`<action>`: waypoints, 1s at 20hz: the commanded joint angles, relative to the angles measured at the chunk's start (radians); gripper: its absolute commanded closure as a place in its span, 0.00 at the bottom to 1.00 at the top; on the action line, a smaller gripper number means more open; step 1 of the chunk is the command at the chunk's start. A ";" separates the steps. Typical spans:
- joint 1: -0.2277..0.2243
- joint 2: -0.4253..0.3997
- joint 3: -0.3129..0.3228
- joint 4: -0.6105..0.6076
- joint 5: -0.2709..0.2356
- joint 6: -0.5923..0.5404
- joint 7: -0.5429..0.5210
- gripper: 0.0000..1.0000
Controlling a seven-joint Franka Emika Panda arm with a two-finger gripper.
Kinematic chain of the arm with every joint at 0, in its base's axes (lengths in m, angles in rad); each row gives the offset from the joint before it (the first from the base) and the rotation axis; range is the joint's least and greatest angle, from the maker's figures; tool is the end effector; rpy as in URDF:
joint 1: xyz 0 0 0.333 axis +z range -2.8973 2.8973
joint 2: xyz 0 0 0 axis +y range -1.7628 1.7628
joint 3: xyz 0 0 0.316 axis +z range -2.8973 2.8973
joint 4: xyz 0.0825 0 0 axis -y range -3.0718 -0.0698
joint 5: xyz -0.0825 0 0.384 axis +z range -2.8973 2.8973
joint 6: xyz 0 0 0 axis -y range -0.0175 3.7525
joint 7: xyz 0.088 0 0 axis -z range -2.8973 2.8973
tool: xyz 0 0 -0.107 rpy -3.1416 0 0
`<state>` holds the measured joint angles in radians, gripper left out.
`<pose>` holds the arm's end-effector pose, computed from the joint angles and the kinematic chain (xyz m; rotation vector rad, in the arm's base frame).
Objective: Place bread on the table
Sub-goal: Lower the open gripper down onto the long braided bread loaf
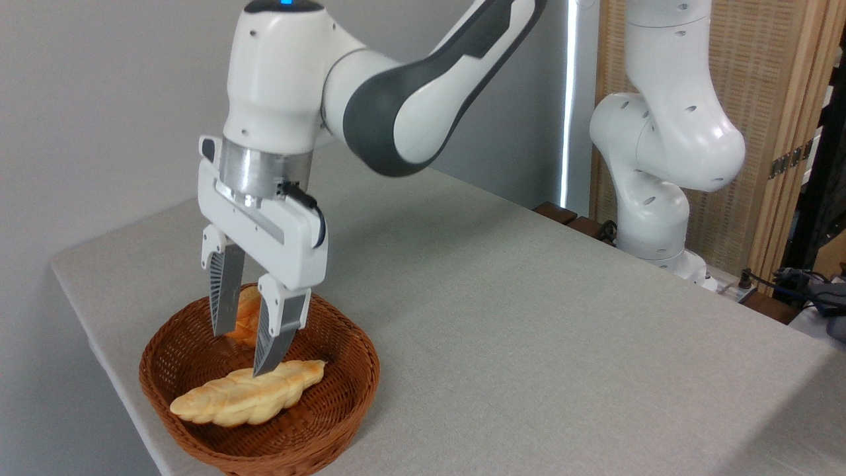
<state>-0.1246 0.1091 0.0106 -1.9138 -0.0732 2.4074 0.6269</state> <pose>0.6155 -0.0711 0.4784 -2.8600 1.0381 -0.5953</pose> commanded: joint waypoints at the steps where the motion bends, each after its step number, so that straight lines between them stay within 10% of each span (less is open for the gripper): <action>1: -0.001 0.033 -0.012 0.005 0.003 0.058 -0.004 0.00; 20: -0.006 0.123 -0.037 0.005 0.158 0.131 0.001 0.00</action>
<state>-0.1300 0.2225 -0.0250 -1.9137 0.0668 2.5199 0.6281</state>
